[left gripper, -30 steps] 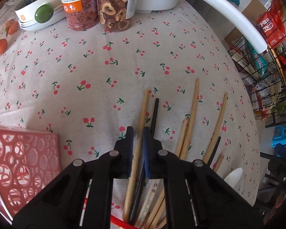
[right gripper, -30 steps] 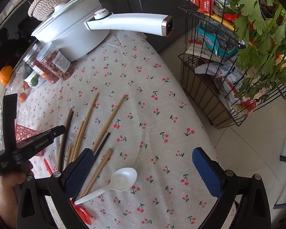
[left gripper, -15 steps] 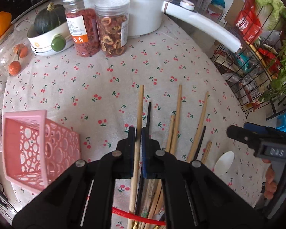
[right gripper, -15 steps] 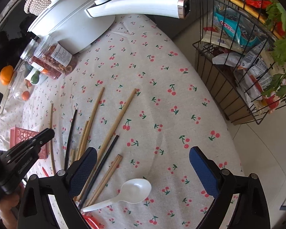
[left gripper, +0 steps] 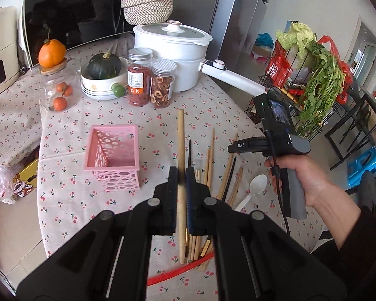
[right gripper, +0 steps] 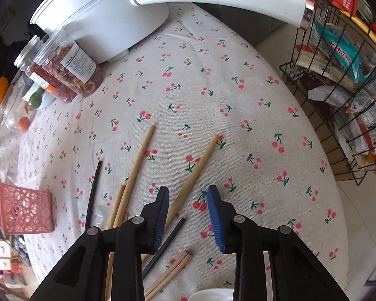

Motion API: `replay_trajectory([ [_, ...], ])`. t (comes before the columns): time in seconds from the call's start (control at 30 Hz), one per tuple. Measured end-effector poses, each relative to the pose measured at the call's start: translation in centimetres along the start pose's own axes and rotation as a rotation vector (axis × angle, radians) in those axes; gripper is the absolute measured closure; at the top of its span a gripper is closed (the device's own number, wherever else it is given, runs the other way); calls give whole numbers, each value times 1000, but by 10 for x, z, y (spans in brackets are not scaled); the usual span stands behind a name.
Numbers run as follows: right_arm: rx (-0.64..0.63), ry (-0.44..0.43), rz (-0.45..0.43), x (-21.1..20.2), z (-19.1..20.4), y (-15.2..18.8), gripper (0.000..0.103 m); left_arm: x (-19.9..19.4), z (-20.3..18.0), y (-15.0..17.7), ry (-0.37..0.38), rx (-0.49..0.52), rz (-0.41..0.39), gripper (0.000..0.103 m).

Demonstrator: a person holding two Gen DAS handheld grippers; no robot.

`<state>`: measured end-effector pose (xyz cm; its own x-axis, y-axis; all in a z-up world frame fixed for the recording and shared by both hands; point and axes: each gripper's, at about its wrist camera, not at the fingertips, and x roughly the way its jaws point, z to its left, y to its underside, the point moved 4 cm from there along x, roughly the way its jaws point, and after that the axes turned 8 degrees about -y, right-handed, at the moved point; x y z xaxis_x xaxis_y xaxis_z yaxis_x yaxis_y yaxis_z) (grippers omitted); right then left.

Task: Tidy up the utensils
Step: 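Grasp a wooden chopstick with the left gripper while the right gripper grasps another chopstick, then lift both held chopsticks and carry them over the pink basket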

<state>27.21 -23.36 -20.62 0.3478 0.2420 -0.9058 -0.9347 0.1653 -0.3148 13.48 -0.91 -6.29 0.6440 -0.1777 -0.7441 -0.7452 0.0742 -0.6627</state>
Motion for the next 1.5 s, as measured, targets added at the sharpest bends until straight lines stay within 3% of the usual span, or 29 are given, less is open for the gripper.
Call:
replay_trajectory([
  [0.17, 13, -68, -24, -1, 12, 4, 100, -13, 17, 7, 4, -48, -42, 96],
  [0.47, -75, -209, -170, -71, 47, 15, 101, -41, 30, 7, 7, -74, -124, 96],
  [0.57, -126, -206, -174, -78, 49, 19, 99, -44, 30, 6, 18, -84, -122, 96],
  [0.6, -125, -185, -161, -74, 46, 17, 94, -43, 31, 6, 22, -90, -121, 96],
  [0.7, -85, -106, -135, -55, 28, 14, 51, -44, 28, 6, 24, -88, -125, 96],
  [0.9, -55, -6, -63, -6, 12, 4, 50, -37, 31, 8, 12, -86, -112, 96],
  [0.97, -68, 29, -39, 10, 16, 5, 56, -33, 34, 9, 7, -91, -100, 96],
  [1.0, -115, 63, -58, 10, 24, 4, 66, -32, 35, 10, 5, -94, -96, 96],
  [1.03, -150, 92, -64, 12, 31, 4, 88, -31, 36, 10, 4, -96, -93, 96],
  [1.2, -143, -25, -76, -2, 48, 7, 93, -38, 42, 7, -1, -115, -109, 96],
  [1.5, -208, -186, -307, -118, 73, 18, 97, -75, 49, -7, -4, -141, -249, 96],
])
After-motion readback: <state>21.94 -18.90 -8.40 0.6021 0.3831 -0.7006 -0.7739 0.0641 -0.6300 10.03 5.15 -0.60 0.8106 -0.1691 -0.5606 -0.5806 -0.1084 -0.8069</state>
